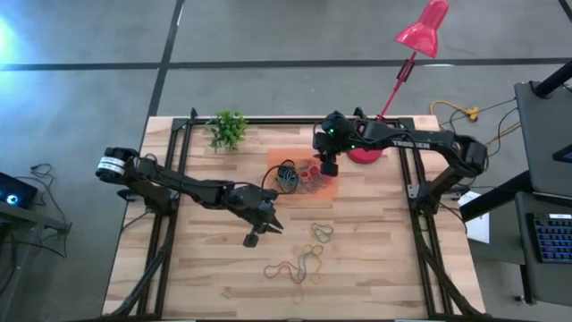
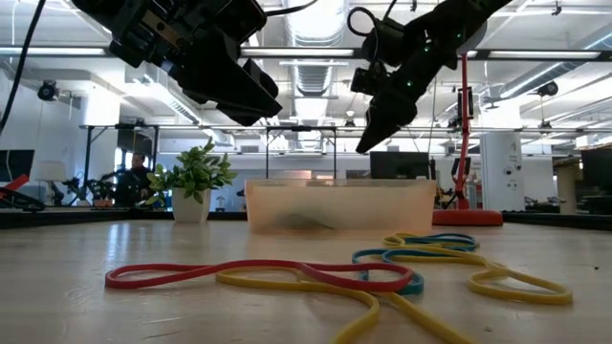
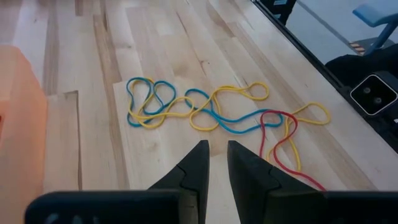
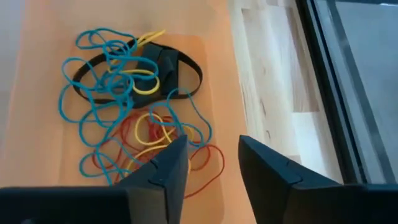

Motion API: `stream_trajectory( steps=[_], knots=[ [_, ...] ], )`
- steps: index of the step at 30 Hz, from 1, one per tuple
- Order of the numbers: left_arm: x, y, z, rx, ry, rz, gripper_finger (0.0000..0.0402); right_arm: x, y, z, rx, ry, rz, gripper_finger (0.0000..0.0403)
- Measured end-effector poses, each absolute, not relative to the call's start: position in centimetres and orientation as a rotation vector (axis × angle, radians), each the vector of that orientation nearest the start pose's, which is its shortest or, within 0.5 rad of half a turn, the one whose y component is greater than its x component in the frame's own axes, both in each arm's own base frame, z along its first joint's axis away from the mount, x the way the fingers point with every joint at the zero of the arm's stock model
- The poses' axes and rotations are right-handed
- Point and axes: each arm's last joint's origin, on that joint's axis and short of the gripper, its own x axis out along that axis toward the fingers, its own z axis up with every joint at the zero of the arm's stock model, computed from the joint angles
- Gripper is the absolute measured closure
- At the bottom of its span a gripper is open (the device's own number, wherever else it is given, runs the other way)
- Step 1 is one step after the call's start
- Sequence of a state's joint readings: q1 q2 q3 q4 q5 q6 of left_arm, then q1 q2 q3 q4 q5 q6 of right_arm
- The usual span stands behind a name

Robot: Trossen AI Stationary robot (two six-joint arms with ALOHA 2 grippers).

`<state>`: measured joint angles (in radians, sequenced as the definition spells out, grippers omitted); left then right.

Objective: Pick and place rubber bands into bin
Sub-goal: Put the red rubber band into the bin

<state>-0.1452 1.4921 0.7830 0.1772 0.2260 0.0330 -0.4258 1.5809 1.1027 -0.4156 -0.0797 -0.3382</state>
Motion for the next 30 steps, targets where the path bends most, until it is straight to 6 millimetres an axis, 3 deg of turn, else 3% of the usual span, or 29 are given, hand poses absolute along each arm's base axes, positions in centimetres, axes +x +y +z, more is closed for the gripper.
stream_trajectory(
  steps=[5,10,21,26,30],
  knots=[
    [30.3,-5.1,20.4,0.01,0.53,-0.371,0.0359,29.3,-11.8,24.2,-0.054,0.91,-0.053,0.0269],
    [30.3,-5.1,20.4,0.01,0.531,-0.371,0.0359,27.9,-8.4,23.9,0.003,0.896,0.13,0.0279],
    [30.2,-5.1,20.3,0.038,0.527,-0.378,0.0359,25.2,-0.6,20.6,0.061,0.764,0.344,0.0306],
    [30.2,-5.1,20.3,0.033,0.529,-0.384,0.0359,24.6,1.8,18.9,0.093,0.671,0.398,0.0315],
    [30.0,-5.8,20.2,0.007,0.538,-0.494,0.0359,24.2,2.9,17.4,0.137,0.661,0.409,0.0321]
  ],
)
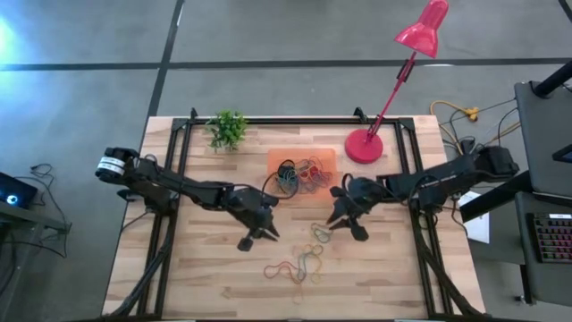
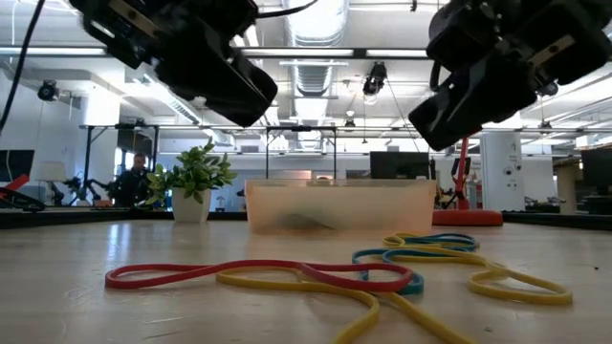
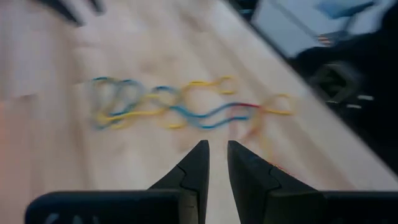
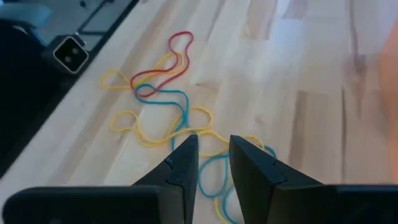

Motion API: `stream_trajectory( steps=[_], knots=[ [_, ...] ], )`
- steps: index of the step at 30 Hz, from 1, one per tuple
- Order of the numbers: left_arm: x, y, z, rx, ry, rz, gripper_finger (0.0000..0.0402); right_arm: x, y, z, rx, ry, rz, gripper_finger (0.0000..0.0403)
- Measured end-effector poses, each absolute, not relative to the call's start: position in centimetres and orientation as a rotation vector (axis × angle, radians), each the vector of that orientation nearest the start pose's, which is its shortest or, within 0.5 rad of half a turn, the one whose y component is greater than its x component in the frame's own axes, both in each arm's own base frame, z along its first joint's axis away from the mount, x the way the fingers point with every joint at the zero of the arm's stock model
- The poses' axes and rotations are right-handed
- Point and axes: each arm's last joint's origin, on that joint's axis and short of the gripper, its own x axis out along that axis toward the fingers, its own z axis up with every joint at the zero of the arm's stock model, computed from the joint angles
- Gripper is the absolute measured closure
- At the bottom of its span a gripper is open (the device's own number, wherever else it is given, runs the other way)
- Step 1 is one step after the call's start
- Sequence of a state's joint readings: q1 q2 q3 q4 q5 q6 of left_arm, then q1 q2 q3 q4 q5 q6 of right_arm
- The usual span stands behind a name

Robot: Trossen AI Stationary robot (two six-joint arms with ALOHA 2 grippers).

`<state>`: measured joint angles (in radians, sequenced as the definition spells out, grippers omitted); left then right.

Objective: Pick and place rubber bands into bin
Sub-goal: Put the red rubber band into the bin

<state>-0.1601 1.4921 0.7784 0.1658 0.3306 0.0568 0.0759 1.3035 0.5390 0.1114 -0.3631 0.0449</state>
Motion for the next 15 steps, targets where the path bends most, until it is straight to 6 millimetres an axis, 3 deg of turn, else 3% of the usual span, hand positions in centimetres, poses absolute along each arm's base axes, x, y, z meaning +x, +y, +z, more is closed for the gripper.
stream_trajectory(
  steps=[7,15],
  knots=[
    [29.3,-8.3,20.3,0.016,0.531,-0.625,0.0359,23.8,4.3,16.2,0.127,0.585,0.408,0.0331],
    [30.8,-10.6,17.5,0.036,0.535,-0.662,0.0359,24.2,5.1,16.4,0.086,0.519,0.403,0.0335]
  ],
)
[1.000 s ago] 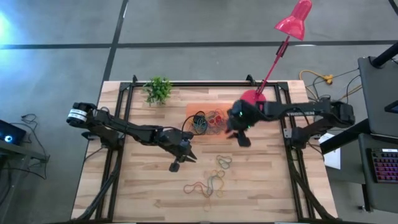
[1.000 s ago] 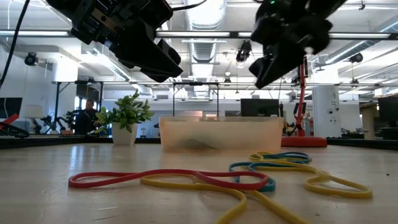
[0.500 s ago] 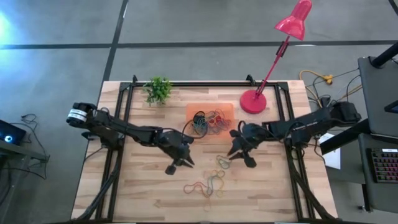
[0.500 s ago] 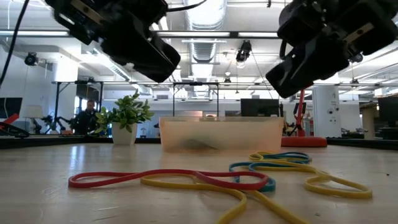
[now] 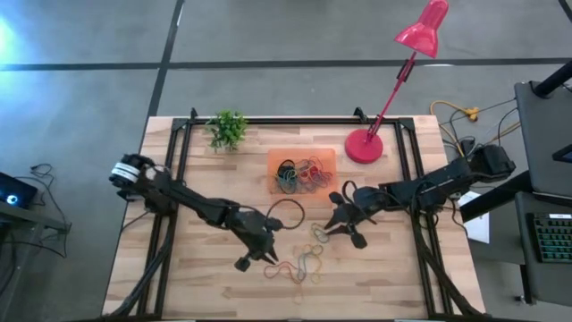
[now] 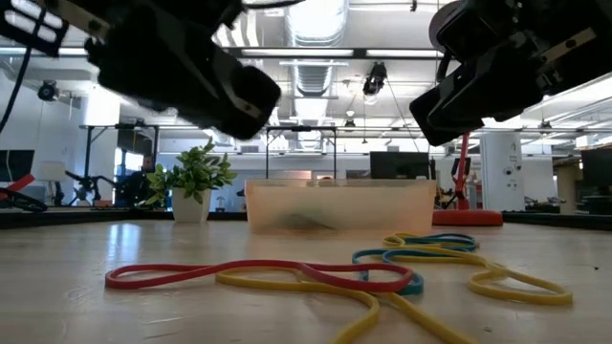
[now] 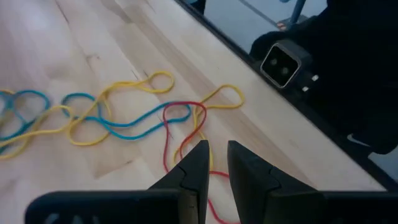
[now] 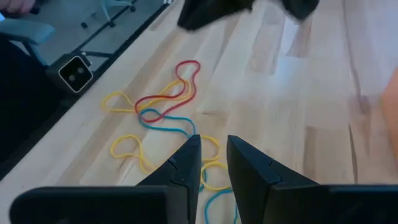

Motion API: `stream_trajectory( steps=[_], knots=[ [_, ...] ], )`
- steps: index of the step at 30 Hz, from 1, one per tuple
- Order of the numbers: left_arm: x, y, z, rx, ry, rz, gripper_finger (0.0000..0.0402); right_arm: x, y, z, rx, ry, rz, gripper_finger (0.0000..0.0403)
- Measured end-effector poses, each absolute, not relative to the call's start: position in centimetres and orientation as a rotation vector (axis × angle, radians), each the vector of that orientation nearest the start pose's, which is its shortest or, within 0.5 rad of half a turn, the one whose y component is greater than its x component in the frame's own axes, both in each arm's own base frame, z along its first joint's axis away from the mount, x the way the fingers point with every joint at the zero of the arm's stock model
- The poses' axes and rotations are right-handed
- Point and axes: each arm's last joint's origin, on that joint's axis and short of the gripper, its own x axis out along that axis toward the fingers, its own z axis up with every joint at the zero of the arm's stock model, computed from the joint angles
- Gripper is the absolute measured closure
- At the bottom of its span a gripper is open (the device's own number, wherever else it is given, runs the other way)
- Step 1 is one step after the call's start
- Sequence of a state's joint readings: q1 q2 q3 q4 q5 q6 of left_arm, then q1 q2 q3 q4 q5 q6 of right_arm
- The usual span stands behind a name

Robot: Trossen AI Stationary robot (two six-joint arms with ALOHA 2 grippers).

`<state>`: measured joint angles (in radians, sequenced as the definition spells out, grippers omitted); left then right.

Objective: Pick and place rubber bands into bin
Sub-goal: Put the red rubber band into the bin

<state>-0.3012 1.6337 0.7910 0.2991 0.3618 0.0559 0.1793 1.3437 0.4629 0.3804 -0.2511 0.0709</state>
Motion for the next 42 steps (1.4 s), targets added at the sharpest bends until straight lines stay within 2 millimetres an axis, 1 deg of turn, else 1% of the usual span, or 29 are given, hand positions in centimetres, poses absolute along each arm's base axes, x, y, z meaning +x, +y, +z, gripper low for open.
stream_trajectory(
  steps=[4,9,14,19,23,39,42],
  knots=[
    [32.3,-11.1,16.0,0.036,0.531,-0.662,0.0359,24.1,5.6,16.5,0.081,0.514,0.415,0.0335],
    [34.2,-11.7,13.4,0.036,0.584,-0.661,0.0359,23.9,6.5,16.6,0.065,0.503,0.415,0.0335],
    [35.7,-12.2,12.0,0.039,0.602,-0.667,0.0359,23.8,7.0,16.7,0.083,0.498,0.43,0.0335],
    [36.4,-12.6,12.2,0.036,0.584,-0.699,0.0359,23.8,7.1,16.8,0.085,0.496,0.433,0.0335],
    [36.3,-12.6,11.9,0.061,0.589,-0.708,0.0359,23.8,7.2,16.9,0.085,0.494,0.433,0.0335],
    [36.4,-12.6,12.2,0.113,0.542,-0.72,0.0359,23.8,7.1,16.9,0.078,0.493,0.434,0.0335],
    [36.5,-12.7,11.7,0.127,0.543,-0.727,0.0359,23.8,7.1,16.9,0.078,0.493,0.434,0.0335]
  ],
)
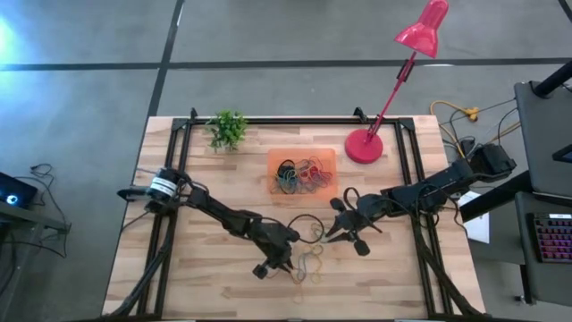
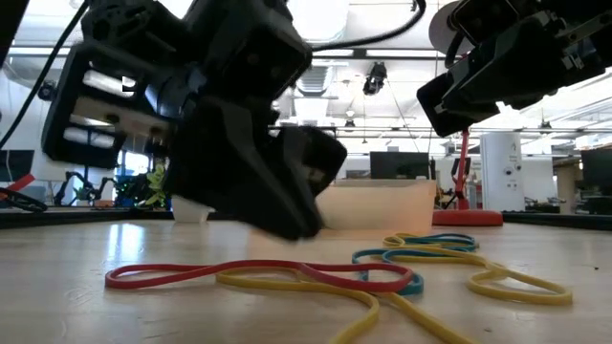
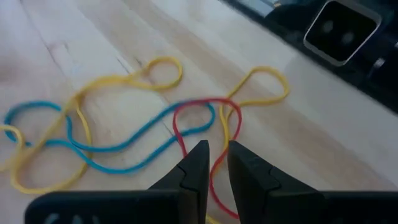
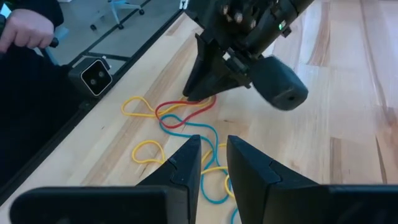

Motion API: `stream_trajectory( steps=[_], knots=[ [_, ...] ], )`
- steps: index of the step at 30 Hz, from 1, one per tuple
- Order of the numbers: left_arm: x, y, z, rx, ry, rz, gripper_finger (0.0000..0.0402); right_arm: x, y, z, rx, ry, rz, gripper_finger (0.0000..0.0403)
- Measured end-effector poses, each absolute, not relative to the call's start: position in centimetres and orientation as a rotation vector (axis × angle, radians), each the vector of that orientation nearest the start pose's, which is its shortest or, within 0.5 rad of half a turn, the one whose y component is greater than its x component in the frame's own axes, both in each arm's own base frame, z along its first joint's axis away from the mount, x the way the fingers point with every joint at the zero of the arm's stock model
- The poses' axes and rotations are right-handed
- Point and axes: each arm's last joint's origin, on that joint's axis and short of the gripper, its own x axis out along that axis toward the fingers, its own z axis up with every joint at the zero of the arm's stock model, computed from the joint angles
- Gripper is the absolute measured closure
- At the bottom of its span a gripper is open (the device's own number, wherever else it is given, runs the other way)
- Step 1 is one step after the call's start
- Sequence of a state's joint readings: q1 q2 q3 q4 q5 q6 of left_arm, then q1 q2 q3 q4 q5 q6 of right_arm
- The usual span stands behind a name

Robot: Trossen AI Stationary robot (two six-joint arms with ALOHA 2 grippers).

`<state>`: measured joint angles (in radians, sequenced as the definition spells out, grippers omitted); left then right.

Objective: Pick and place rubber bands into bin
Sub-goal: Put the red rubber band into the bin

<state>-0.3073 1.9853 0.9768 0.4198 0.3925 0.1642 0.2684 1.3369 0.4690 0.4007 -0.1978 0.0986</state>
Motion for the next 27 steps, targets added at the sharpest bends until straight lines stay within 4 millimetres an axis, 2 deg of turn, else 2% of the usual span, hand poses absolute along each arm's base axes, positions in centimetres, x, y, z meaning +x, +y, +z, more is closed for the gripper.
stream_trajectory(
  steps=[5,22,27],
  knots=[
    [36.7,-12.9,11.0,0.129,0.541,-0.73,0.0359,23.8,7.1,16.9,0.082,0.496,0.434,0.0335],
    [36.7,-12.9,10.5,0.138,0.553,-0.727,0.0359,23.8,7.1,16.8,0.082,0.5,0.434,0.0335],
    [36.8,-12.8,10.4,0.154,0.562,-0.68,0.0365,23.8,7.1,16.8,0.082,0.5,0.434,0.0335]
  ],
)
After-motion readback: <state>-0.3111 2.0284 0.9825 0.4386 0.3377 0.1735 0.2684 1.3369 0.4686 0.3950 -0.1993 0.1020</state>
